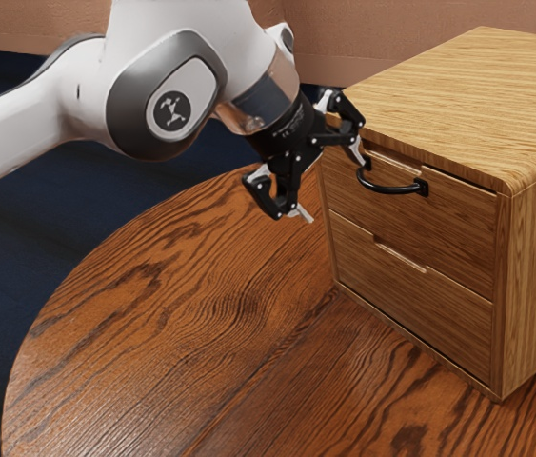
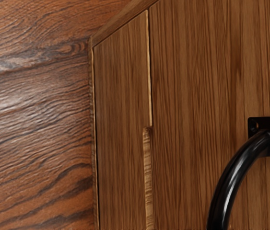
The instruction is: Pull the drawer handle with one arm to open the drawer
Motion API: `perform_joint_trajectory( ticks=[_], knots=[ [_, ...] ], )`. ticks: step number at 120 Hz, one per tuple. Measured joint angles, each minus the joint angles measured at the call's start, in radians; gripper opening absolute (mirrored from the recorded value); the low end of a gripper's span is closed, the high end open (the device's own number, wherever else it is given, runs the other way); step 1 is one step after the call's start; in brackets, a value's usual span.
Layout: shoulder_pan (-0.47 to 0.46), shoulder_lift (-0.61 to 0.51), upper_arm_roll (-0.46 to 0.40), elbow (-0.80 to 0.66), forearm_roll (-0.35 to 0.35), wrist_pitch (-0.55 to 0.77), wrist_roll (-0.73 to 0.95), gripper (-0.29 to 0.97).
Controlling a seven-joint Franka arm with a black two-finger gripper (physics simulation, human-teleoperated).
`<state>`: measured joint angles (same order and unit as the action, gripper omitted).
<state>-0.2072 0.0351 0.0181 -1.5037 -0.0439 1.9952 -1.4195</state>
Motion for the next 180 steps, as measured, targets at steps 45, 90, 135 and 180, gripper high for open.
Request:
perform_joint_trajectory(
  ticks=[45, 90, 135, 180],
  knots=[
    [-0.042, 0.024, -0.001, 0.017, -0.001, 0.017, 0.007, 0.68],
    [-0.025, 0.042, 0.0, 0.029, -0.003, 0.02, 0.012, 0.68],
    [-0.022, 0.058, 0.004, 0.011, -0.016, 0.023, 0.015, 0.68],
    [-0.028, 0.025, 0.015, -0.059, -0.022, 0.024, 0.015, 0.68]
  ],
)
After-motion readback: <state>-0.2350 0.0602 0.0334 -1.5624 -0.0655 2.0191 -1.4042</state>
